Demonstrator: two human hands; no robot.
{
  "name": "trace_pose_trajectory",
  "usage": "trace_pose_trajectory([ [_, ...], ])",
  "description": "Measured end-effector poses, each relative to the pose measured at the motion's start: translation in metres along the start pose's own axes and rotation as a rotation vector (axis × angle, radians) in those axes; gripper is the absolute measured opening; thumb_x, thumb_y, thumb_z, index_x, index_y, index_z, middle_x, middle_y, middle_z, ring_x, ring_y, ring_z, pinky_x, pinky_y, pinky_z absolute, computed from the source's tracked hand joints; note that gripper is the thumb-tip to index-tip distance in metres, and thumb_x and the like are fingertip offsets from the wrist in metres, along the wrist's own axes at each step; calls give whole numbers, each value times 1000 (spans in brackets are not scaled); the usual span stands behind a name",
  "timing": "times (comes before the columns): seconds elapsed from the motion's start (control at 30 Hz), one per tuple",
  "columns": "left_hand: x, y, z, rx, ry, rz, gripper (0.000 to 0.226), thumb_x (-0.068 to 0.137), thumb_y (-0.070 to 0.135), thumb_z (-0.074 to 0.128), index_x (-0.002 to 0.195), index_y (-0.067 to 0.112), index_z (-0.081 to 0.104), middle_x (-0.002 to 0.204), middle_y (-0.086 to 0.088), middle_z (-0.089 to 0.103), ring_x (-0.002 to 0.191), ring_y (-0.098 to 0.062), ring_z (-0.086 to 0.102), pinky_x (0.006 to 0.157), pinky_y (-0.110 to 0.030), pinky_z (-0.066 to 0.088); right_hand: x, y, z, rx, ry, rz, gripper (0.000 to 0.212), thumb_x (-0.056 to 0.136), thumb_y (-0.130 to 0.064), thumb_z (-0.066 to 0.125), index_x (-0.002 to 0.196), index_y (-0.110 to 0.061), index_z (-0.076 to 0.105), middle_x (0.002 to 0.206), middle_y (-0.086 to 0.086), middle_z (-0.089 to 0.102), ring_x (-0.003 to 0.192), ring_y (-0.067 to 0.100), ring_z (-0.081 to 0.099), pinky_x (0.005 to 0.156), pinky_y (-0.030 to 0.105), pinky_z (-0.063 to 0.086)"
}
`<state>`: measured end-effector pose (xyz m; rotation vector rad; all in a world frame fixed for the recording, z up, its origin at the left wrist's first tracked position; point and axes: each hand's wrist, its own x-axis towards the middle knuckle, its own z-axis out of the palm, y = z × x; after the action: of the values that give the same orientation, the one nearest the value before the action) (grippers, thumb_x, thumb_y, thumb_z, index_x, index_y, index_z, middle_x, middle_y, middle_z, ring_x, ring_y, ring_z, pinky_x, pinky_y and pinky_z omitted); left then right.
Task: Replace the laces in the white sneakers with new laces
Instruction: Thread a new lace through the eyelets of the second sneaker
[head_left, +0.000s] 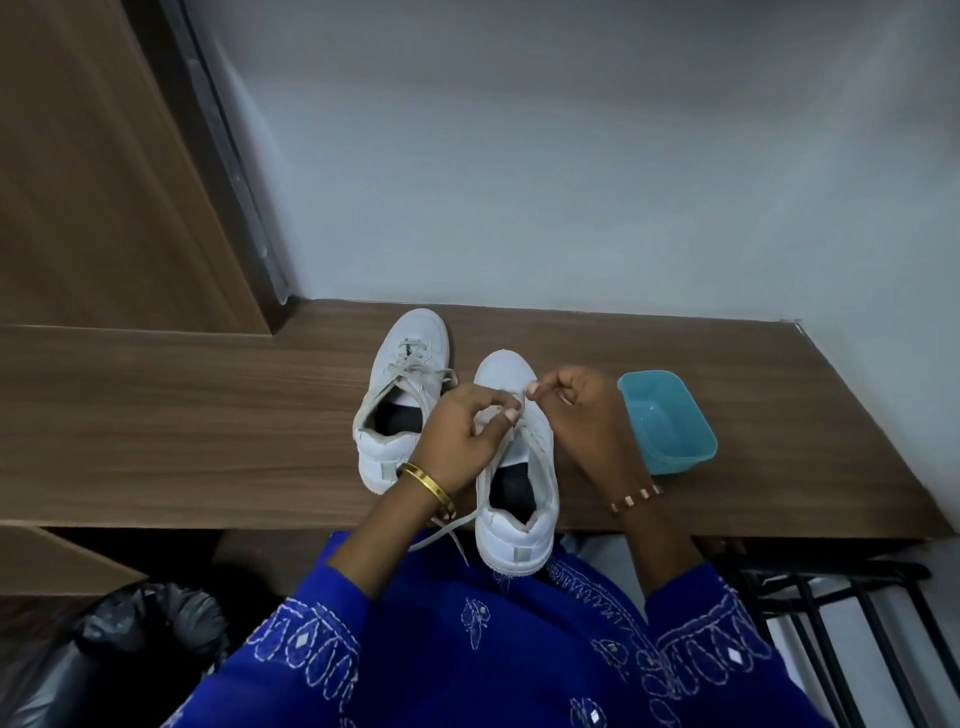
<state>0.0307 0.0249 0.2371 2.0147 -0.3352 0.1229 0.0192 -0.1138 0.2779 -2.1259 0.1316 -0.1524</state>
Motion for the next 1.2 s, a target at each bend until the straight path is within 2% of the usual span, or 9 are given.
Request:
trace_pose_trajectory([
  [0.13, 4, -2, 1, 55, -55, 57, 27, 86, 11, 63, 113, 10, 65, 100, 4, 58, 90, -1, 49, 78, -7, 34, -1, 4, -3, 6, -75, -1, 17, 87, -15, 61, 83, -1, 68, 77, 11, 67, 72, 22, 59, 69, 31, 46],
  [0.3, 10, 3, 0, 74, 59, -3, 11, 86, 13, 63, 82, 5, 70, 76, 11, 54, 74, -6, 48, 70, -14, 39, -1, 13, -9, 24, -2, 29, 11, 86, -13, 63, 76, -11, 66, 67, 17, 62, 58, 12, 52, 56, 20, 40],
  [0.37, 10, 1, -7, 35, 168, -95, 14, 88, 13, 61, 81, 4, 68, 74, 4, 56, 72, -11, 52, 66, -10, 38, 1, 19, -16, 75, -6, 89, 15, 87, -5, 57, 79, -14, 65, 64, 4, 60, 47, -2, 50, 49, 8, 38],
  [0.57, 5, -13, -15, 312, 149, -201, 36, 76, 21, 52, 107, 8, 65, 103, -13, 64, 101, -30, 57, 89, -41, 47, 0, 28, -9, 109, -83, 88, 27, 86, 5, 54, 80, -21, 58, 71, -1, 65, 54, -6, 59, 56, 14, 49],
  [0.63, 1, -7, -10, 224, 82, -103, 54, 69, 16, 48, 121, 9, 57, 111, -12, 62, 103, -24, 57, 89, -34, 47, -1, 24, 1, 87, -120, 37, 30, 83, 2, 62, 77, -27, 55, 66, -2, 64, 56, 2, 60, 65, 26, 53],
  [0.73, -4, 8, 6, 99, -69, -98, 50, 80, 8, 52, 129, 13, 49, 103, -12, 64, 89, -23, 61, 82, -28, 49, -3, 19, 13, 73, -81, -20, 31, 81, 3, 63, 78, -27, 54, 70, 2, 64, 64, 14, 62, 68, 31, 53],
  [0.9, 0, 8, 14, 161, -50, -116, 27, 89, 2, 50, 110, 6, 66, 98, -15, 69, 92, -29, 62, 76, -23, 42, -4, 26, 11, 25, 95, -15, 22, 79, 4, 63, 80, -17, 58, 74, 5, 64, 71, 22, 64, 66, 30, 52],
  [1.03, 1, 4, 11, 145, -46, -152, 23, 88, 0, 49, 101, 4, 68, 96, -12, 70, 91, -25, 63, 74, -21, 42, -4, 37, 5, 49, 72, 7, 12, 84, 4, 59, 87, -4, 68, 78, 5, 67, 57, -1, 62, 56, 11, 51],
  [1.2, 0, 7, 17, 39, -33, -199, 16, 89, 6, 55, 97, 6, 68, 84, -8, 66, 76, -16, 57, 72, -22, 43, -3, 35, 15, -13, 52, -62, 12, 83, 2, 61, 88, -2, 71, 83, 9, 71, 72, 16, 65, 72, 29, 56],
])
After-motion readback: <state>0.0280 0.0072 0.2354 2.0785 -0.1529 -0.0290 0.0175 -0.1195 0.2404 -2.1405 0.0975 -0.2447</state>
